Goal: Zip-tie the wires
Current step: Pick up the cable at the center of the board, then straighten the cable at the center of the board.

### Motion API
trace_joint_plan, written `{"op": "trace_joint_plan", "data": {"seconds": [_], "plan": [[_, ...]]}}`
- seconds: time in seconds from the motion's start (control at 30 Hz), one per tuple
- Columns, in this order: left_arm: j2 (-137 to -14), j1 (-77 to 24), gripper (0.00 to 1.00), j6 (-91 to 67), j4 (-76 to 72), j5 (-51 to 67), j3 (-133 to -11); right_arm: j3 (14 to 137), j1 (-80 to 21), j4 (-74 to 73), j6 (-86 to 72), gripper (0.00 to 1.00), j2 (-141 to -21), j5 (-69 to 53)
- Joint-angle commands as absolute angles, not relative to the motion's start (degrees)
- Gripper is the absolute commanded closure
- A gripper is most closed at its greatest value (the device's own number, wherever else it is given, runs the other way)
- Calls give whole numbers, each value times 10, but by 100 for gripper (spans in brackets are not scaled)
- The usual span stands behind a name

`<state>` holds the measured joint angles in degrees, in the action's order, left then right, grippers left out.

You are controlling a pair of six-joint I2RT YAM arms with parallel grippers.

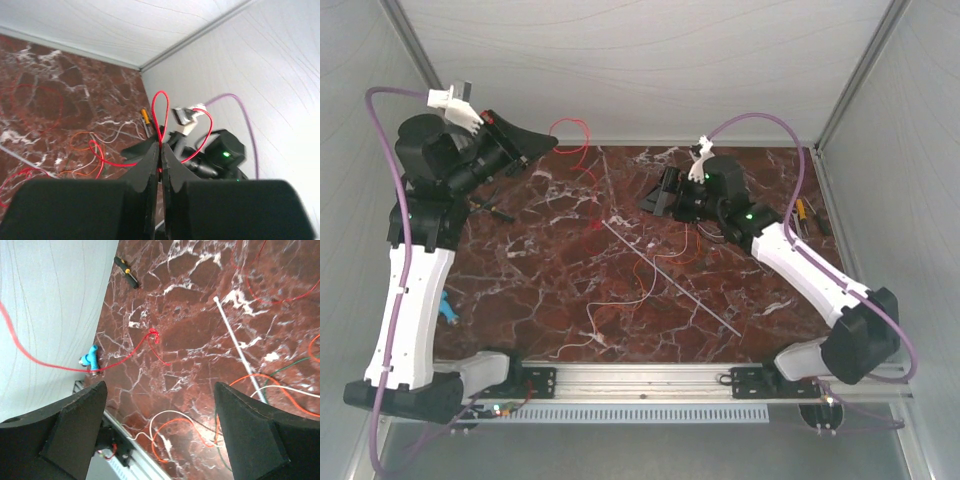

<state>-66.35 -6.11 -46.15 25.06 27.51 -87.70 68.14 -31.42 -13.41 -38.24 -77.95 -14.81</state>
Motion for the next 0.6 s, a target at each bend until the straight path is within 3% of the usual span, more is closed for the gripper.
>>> {"op": "trace_joint_plan", "data": {"seconds": [0.0, 0.57], "plan": [[-643, -64, 100, -478, 149, 362, -871, 696, -321, -103, -472, 15, -812, -171], [-645, -65, 100, -590, -63, 534, -864, 774, -327, -79, -518, 15, -941, -250]]}}
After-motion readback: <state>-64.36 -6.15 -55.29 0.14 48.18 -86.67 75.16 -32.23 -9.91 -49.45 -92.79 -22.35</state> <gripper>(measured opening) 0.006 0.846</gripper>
